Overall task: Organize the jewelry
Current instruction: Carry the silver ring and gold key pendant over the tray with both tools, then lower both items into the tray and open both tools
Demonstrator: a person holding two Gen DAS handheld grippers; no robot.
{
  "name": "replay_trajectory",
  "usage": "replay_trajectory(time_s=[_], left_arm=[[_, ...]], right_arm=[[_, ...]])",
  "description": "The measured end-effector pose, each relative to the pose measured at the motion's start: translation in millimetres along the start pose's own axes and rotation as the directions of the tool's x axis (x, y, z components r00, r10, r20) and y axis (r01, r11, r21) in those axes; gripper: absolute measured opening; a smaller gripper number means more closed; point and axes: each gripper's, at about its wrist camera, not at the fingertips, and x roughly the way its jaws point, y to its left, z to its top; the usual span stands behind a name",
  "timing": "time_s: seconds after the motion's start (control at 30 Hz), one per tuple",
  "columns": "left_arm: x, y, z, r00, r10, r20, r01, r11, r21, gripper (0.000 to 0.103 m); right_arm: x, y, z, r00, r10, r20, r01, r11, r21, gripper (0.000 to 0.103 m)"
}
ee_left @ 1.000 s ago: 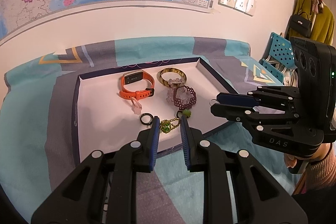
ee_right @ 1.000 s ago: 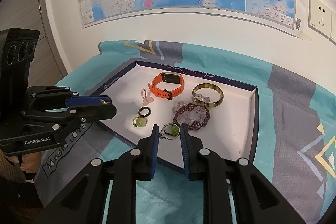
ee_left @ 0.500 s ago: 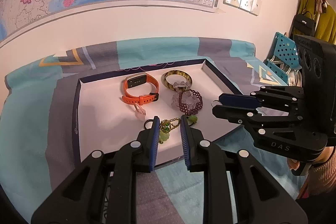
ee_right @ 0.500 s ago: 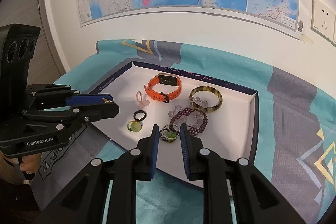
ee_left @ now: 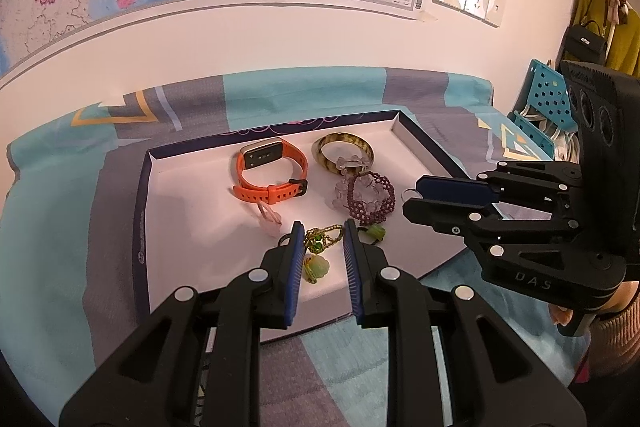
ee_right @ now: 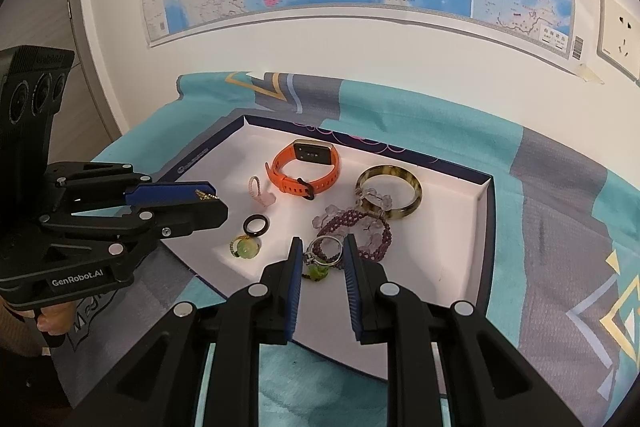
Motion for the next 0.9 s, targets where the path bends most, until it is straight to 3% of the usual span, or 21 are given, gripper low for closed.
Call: replay_trajectory(time_s=[0.9], left_arm=[[20,1,10,1.0,0.017,-0.027,-0.017,1.0,-0.002,0.021]], right_arm=[[21,-10,6,1.0,-0.008,-0.03,0.009,1.0,0.021,0.019]])
